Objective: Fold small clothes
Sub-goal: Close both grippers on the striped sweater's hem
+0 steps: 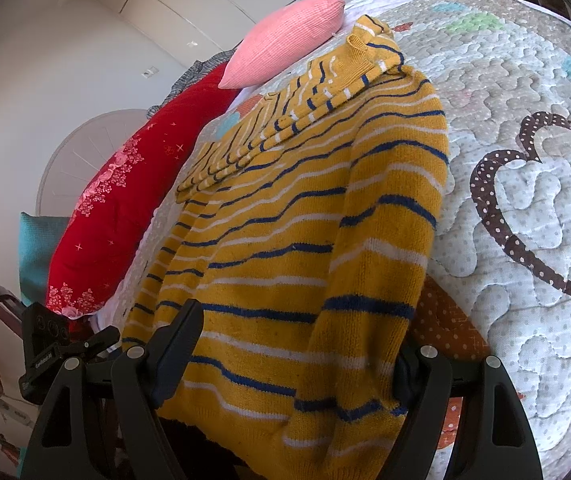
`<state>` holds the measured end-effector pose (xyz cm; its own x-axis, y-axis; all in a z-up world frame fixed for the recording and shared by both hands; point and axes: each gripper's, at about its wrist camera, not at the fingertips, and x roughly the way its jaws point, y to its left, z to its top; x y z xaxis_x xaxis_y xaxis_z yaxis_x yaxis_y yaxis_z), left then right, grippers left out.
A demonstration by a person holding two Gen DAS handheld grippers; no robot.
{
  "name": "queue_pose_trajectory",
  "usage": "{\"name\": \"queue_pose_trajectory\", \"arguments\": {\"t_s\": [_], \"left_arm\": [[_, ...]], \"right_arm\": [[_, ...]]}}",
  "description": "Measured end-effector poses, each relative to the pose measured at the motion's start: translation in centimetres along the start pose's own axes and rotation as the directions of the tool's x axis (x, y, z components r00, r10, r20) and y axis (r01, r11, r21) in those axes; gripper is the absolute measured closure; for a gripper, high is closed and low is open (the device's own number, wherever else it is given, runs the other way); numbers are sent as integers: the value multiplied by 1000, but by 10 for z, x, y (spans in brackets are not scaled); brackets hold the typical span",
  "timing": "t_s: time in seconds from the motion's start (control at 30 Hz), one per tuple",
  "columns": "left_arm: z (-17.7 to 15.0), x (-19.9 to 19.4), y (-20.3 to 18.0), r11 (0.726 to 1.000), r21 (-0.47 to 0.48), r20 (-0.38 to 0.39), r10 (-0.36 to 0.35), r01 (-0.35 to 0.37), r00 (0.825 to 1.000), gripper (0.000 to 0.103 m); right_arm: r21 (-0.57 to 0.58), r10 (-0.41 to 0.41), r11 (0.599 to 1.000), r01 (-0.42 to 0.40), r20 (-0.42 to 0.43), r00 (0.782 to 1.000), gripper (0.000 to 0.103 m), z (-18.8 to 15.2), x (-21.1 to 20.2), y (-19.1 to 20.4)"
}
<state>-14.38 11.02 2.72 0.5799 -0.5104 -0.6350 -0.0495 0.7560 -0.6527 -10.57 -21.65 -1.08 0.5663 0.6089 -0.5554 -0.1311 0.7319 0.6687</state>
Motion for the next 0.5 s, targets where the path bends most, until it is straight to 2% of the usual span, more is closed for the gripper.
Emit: {"name": "queue_pose_trajectory", "arguments": {"t_s": [0.1,0.23,0.33,0.5], "left_arm": [[5,-13,4,1000,-18,42,6,-5,999,37],[8,-19,21,998,-64,54,13,-10,998,37],[7,-12,32,995,-99,29,-20,23,999,37],[-2,8,25,992,-81,-35,-97,94,995,37]], "right_arm": [[12,20,1000,-20,3,1000,19,0,-2,-4],[11,21,1000,-21,3,1000,19,0,-2,-4],[12,23,1000,-23,4,1000,19,0,-2,-4],[14,23,1000,-23,5,1000,19,0,-2,-5]]}}
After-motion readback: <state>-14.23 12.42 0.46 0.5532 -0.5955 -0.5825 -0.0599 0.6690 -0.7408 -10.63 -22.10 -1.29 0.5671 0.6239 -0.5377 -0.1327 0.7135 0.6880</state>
